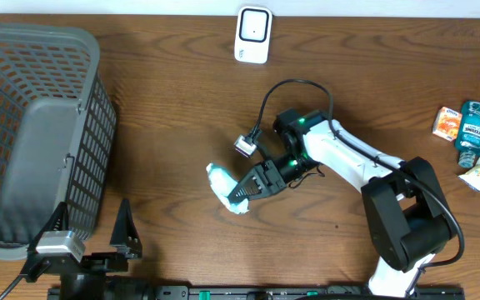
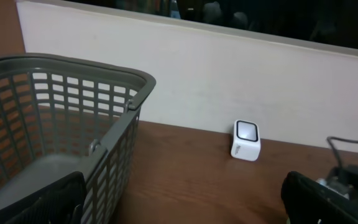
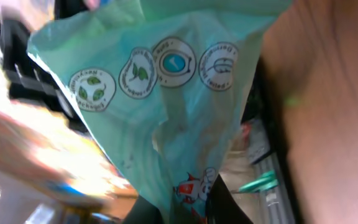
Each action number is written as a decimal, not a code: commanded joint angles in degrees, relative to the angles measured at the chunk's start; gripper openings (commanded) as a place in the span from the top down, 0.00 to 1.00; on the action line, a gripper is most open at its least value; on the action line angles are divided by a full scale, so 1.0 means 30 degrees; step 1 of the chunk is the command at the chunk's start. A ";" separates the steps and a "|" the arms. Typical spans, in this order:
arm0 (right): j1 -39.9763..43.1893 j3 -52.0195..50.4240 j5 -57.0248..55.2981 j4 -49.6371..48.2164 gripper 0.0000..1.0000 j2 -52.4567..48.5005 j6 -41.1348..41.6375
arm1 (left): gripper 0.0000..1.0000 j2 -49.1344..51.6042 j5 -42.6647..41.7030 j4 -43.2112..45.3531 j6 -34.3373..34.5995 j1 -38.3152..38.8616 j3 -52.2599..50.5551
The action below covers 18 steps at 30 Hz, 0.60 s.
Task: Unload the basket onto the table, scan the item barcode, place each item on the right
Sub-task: 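Lift the wipes pack and swing it toward the white scanner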
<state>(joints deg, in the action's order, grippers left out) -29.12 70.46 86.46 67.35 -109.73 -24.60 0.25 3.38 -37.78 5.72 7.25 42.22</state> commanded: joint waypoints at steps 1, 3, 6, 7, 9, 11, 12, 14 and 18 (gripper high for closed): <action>0.0386 0.0335 0.1013 0.0627 0.99 -0.0022 0.7956 | 0.02 -0.0036 0.0102 0.0022 -0.0306 0.0080 0.0000; 0.0503 0.0335 0.1013 0.1158 0.99 -0.0022 1.1307 | 0.02 -0.0036 0.0102 0.0022 -0.0306 0.0080 0.0000; 0.0597 0.0335 0.1013 0.1362 0.99 -0.0022 1.3223 | 0.02 -0.0036 0.0109 0.0015 -0.0306 0.0080 0.0000; 0.0605 0.0335 0.1013 0.1362 0.99 -0.0022 1.3267 | 0.02 -0.0036 0.0109 0.0015 -0.0306 0.0080 0.0000; 0.0605 0.0335 0.1013 0.1188 0.99 -0.0022 1.2830 | 0.02 -0.0036 0.0102 0.0015 -0.0306 0.0080 0.0000; 0.0605 0.0335 0.1013 0.1195 0.99 -0.0022 1.1708 | 0.02 -0.0036 0.0102 0.0015 -0.0306 0.0080 0.0000; 0.0605 0.0335 0.1013 0.1202 0.99 -0.0022 1.1329 | 0.02 -0.0036 0.0102 0.0015 -0.0306 0.0080 0.0000; 0.0605 0.0335 0.1013 0.1224 0.99 -0.0022 1.0746 | 0.02 -0.0036 0.0102 0.0015 -0.0306 0.0080 0.0000; 0.0605 0.0335 0.1020 0.1406 0.99 -0.0022 1.0739 | 0.02 -0.0036 0.0102 0.0015 -0.0306 0.0080 0.0000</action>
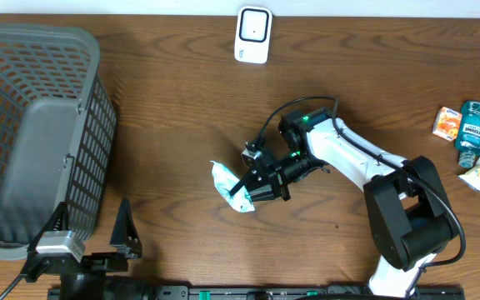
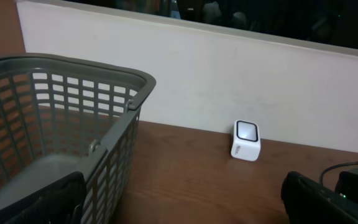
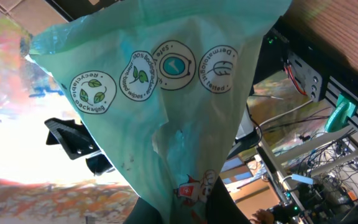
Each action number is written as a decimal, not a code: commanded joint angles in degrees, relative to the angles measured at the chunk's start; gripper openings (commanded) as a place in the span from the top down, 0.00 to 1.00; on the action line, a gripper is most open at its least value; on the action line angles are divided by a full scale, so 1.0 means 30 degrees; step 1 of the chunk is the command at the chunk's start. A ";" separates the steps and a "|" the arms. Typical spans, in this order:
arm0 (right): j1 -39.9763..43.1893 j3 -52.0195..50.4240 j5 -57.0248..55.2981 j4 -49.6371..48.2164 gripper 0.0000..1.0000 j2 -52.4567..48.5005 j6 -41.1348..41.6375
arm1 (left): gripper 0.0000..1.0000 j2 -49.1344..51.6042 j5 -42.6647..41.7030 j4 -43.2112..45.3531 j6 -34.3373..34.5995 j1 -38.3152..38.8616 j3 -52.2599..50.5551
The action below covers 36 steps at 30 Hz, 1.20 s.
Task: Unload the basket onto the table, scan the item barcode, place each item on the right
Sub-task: 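Lift the wipes pack and swing it toward the white scanner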
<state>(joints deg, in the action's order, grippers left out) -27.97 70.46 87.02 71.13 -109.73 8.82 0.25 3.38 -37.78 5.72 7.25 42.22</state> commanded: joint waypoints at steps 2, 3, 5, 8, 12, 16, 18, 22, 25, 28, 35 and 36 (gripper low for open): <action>0.0219 0.0335 0.0809 0.0117 0.99 -0.0022 -0.0430 | 0.02 -0.0036 0.0102 0.0015 -0.0306 0.0080 0.0000; 0.0226 0.0335 0.0459 -0.0124 0.99 -0.0022 -0.1552 | 0.02 -0.0036 0.0102 0.0015 -0.0306 0.0080 0.0000; 0.0357 0.0335 -0.0138 -0.0823 0.99 -0.0022 -0.4634 | 0.02 -0.0036 0.0109 0.0015 -0.0306 0.0080 0.0000; 0.0831 0.0335 -0.0940 -0.1078 0.99 -0.0022 -0.9515 | 0.02 -0.0036 0.0102 0.0015 -0.0306 0.0080 0.0000; 0.1333 0.0335 -0.1341 -0.2441 0.99 -0.0029 -1.6823 | 0.02 -0.0036 0.0109 0.0015 -0.0306 0.0080 0.0000; 0.1253 0.0335 -0.2346 -0.4714 0.99 -0.0029 -1.7099 | 0.02 -0.0036 0.0102 0.0015 -0.0306 0.0080 0.0000; 0.1231 0.0335 -0.2331 -0.5391 0.99 -0.0029 -1.7099 | 0.02 -0.0036 0.0102 0.0015 -0.0306 0.0080 0.0000; 0.1297 0.0335 -0.1880 -0.6390 0.99 -0.0029 -1.7099 | 0.02 -0.0036 0.0102 0.0015 -0.0306 0.0080 0.0000; 0.1297 0.0335 -0.2608 -0.6433 0.99 -0.0029 -1.7099 | 0.02 -0.0036 0.0102 0.0015 -0.0306 0.0080 0.0000; 0.1144 0.0335 -0.6127 -0.6295 0.98 -0.0029 -1.5562 | 0.02 -0.0036 0.0109 0.0015 -0.0306 0.0080 0.0000; 0.0648 0.0525 -1.8513 -0.7461 0.99 0.0000 -0.6404 | 0.02 -0.0036 0.0109 0.0015 -0.0306 0.0080 0.0000; 0.0648 0.0765 -1.9373 -0.7621 0.99 0.0007 -0.5603 | 0.02 -0.0036 0.0102 0.0015 -0.0306 0.0080 0.0000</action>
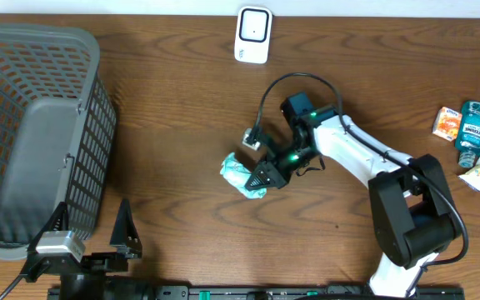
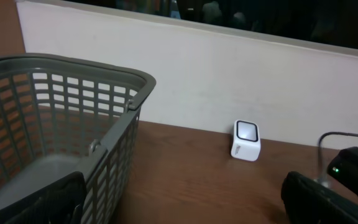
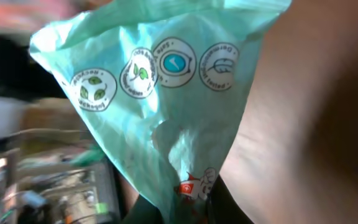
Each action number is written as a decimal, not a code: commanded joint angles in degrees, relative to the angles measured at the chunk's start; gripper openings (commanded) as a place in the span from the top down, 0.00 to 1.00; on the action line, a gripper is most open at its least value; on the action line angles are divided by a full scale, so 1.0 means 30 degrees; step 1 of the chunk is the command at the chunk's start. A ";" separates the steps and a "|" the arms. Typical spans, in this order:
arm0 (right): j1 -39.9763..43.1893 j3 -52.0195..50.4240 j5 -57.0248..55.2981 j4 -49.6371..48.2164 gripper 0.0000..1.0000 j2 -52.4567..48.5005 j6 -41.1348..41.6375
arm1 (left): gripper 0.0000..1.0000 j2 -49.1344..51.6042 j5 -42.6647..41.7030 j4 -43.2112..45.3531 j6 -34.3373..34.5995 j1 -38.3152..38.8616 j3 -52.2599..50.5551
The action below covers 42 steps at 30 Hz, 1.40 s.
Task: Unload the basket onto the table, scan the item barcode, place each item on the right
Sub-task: 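Lift the wipes pack and swing it toward the white scanner, then hold the wipes pack barcode in front of the white scanner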
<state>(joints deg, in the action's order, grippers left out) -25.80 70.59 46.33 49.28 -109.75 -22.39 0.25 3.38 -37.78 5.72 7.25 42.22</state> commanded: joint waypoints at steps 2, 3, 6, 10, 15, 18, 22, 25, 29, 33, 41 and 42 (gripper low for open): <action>-0.0022 0.1705 -0.7788 -0.0364 0.99 0.0015 0.5945 | 0.02 -0.0036 0.0109 0.0015 -0.0306 0.0080 0.0000; -0.0022 0.2178 -0.8670 -0.0291 0.99 0.0015 0.6222 | 0.02 -0.0036 0.0109 0.0015 -0.0306 0.0080 0.0000; -0.0058 0.4116 -1.2116 0.0270 0.99 0.0007 0.7337 | 0.02 -0.0036 0.0102 0.0015 -0.0306 0.0080 0.0000; -0.0022 0.7504 -1.5045 0.1399 0.99 -0.0277 0.7526 | 0.02 -0.0036 0.0102 0.0015 -0.0306 0.0080 0.0000; 0.0000 1.0950 -1.7129 0.1967 0.99 -0.2200 0.7023 | 0.02 -0.0036 0.0102 0.0022 -0.0306 0.0080 0.0000; 0.0000 1.4090 -1.9351 0.2914 0.99 -0.4524 0.6615 | 0.02 -0.0036 0.0102 0.0022 -0.0306 0.0080 0.0000; 0.0204 1.8921 -2.0575 0.4597 0.99 -0.7759 0.5727 | 0.02 -0.0036 0.0102 0.0022 -0.0306 0.0080 0.0000; 0.0474 2.2921 -2.0997 0.5304 0.99 -1.0309 0.5603 | 0.02 -0.0036 0.0102 0.0022 -0.0306 0.0080 0.0000; 0.0823 2.6097 -2.2039 0.4874 0.99 -1.2517 0.4881 | 0.02 -0.0036 0.0102 0.0022 -0.0306 0.0080 0.0000; 0.0816 2.6469 -2.3525 0.3351 0.99 -1.3457 0.3730 | 0.02 -0.0036 0.0109 0.0022 -0.0306 0.0080 0.0000; 0.0313 2.6469 -2.3809 -0.0459 0.99 -1.3777 0.2849 | 0.02 -0.0036 0.0109 0.0022 -0.0306 0.0080 0.0000; 0.0248 2.6469 -2.3809 -0.0729 0.99 -1.3777 0.2849 | 0.02 -0.0036 0.0109 0.0029 -0.0306 0.0080 0.0000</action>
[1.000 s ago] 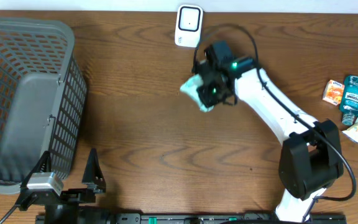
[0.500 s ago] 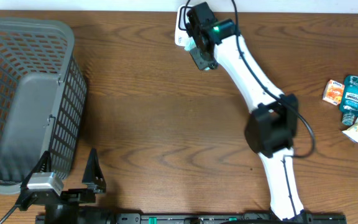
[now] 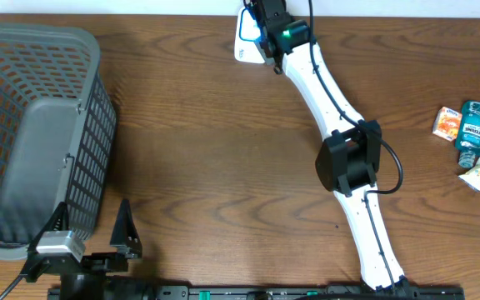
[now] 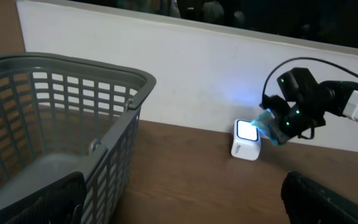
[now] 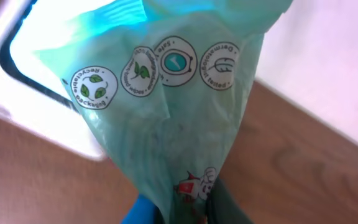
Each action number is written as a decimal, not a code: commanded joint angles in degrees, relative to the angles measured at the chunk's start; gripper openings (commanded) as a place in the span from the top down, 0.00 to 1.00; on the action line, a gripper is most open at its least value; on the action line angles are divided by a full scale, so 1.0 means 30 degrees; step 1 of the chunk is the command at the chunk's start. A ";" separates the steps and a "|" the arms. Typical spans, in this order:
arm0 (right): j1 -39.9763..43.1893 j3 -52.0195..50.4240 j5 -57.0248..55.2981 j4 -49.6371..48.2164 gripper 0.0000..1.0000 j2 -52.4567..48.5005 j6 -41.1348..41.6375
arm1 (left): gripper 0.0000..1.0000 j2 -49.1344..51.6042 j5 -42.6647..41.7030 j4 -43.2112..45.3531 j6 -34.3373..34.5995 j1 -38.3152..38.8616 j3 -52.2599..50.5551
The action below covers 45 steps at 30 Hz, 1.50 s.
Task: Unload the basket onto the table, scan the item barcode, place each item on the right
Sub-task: 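Hold the wipes pack barcode in front of the white scanner, then carry the wipes pack to the right table edge and release it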
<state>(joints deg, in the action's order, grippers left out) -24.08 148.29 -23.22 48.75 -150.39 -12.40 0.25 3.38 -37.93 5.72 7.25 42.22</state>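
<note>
A pale green plastic packet (image 5: 166, 93) printed with round eco logos fills the right wrist view. My right gripper (image 5: 188, 208) is shut on its lower end. The packet hangs right over the white barcode scanner (image 5: 30, 106), whose window glows blue-white. From the left wrist view the scanner (image 4: 246, 140) is lit and the packet (image 4: 267, 127) sits against its right side, under my right gripper (image 4: 278, 121). Overhead, the right arm reaches to the scanner (image 3: 243, 42) at the table's far edge and hides the packet. My left gripper (image 4: 185, 208) is open and holds nothing.
A grey slatted basket (image 3: 40, 125) stands at the left. At the right edge lie a mouthwash bottle (image 3: 476, 123), an orange pack (image 3: 448, 123) and snack bags. A white wall (image 4: 197, 81) runs behind the scanner.
My right gripper was mid-table with the packet; now it holds the packet over the scanner at the far edge. The scanner's window has lit up. The left arm is unmoved.
My right gripper held the green packet low over the middle of the table, slightly left of centre. Then it had turned, and later shifted slightly toward the scanner. Now the arm is stretched out with the packet at the glowing scanner.
</note>
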 commanded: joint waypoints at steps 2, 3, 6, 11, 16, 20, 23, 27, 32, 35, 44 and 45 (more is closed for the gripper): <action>-0.0408 0.0561 -0.0474 -0.0882 0.99 -0.0240 -0.0481 | 0.02 -0.0036 0.0109 0.0073 -0.0306 0.0080 0.0000; -0.0401 0.0554 -0.0335 -0.0969 0.99 -0.0306 -0.0495 | 0.02 -0.0036 0.0102 0.0073 -0.0306 0.0080 0.0000; -0.0364 0.0546 -0.0525 -0.0867 0.99 -0.0481 -0.0474 | 0.02 -0.0036 0.0109 0.0073 -0.0306 0.0080 0.0000; -0.0350 0.0794 -0.2506 0.0933 0.99 -0.0080 0.0525 | 0.02 -0.0036 0.0102 0.0073 -0.0306 0.0080 0.0000; 0.0109 0.1319 -0.4393 0.5960 0.99 0.1734 0.4299 | 0.02 -0.0036 0.0109 0.0073 -0.0306 0.0080 0.0000; 0.1486 0.1319 -0.3701 1.0761 0.99 0.2667 0.9122 | 0.02 -0.0036 0.0102 0.0066 -0.0306 0.0080 0.0000; 0.3031 0.0976 -0.3716 1.3260 0.99 0.2579 1.2058 | 0.02 -0.0036 0.0109 0.0066 -0.0306 0.0080 0.0000; 0.5093 -0.0189 -0.3657 1.3814 0.99 0.2579 1.3945 | 0.02 -0.0036 0.0102 0.0066 -0.0306 0.0080 0.0000; 0.7490 -0.2688 -0.3636 1.2721 0.99 0.2579 1.4200 | 0.02 -0.0036 0.0102 0.0066 -0.0306 0.0080 0.0000; 0.8910 -0.4663 -0.3672 1.1162 0.99 0.2579 1.4294 | 0.02 -0.0036 0.0109 0.0066 -0.0306 0.0080 0.0000; 1.2976 -0.6375 -0.3861 0.8633 0.81 0.2586 1.5803 | 0.02 -0.0036 0.0102 0.0073 -0.0306 0.0080 0.0000; 1.3260 -0.6375 -0.3847 0.8633 0.59 0.2586 1.5671 | 0.02 -0.0036 0.0102 0.0073 -0.0306 0.0080 0.0000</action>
<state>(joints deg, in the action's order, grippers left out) 13.26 128.88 -33.04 74.85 -143.94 33.54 0.25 3.38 -37.91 5.72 7.25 42.22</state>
